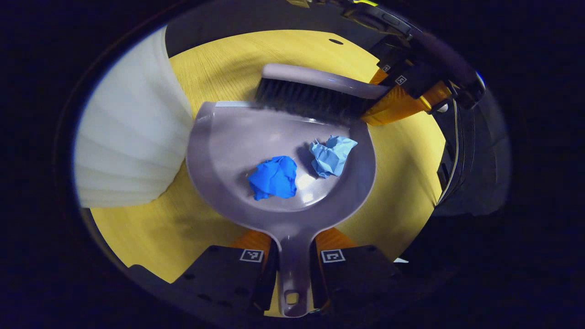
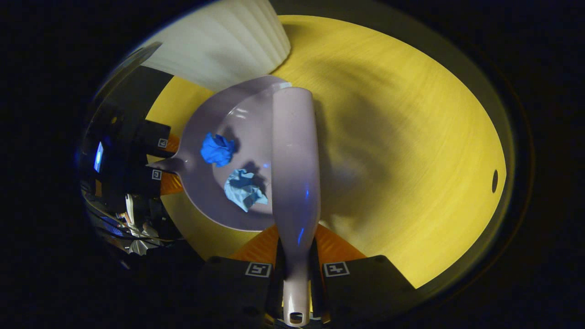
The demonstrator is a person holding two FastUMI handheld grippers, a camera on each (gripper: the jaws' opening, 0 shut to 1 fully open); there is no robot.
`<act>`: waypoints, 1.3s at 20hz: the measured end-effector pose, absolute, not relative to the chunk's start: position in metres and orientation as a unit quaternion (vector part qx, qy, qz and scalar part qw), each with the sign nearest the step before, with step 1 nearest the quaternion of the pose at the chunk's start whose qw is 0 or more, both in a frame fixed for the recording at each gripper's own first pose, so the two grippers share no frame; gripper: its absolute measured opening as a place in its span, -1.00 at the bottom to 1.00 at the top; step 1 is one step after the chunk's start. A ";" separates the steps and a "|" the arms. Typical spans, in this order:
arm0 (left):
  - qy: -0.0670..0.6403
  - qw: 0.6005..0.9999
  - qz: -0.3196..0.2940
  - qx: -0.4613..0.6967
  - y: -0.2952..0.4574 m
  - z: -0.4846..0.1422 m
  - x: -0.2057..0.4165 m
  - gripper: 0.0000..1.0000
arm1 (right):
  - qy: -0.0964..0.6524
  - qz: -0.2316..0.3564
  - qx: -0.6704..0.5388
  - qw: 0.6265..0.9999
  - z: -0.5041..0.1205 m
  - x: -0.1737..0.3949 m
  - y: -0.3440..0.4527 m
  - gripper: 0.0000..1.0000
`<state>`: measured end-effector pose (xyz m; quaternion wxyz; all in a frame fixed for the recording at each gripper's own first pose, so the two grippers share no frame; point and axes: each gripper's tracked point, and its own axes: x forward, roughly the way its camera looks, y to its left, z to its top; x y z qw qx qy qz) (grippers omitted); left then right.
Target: Pick up the small broom and dustpan from the desktop, sweep the trash into the dustpan with the broom, and then empty the trash into the garbage bin.
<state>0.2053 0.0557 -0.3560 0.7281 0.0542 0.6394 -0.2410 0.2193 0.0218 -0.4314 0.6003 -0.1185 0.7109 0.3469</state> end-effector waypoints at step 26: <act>0.593 0.797 0.016 0.118 0.322 -0.063 0.282 -0.41 | 0.680 0.261 0.017 0.685 -0.472 0.221 -0.072 -0.46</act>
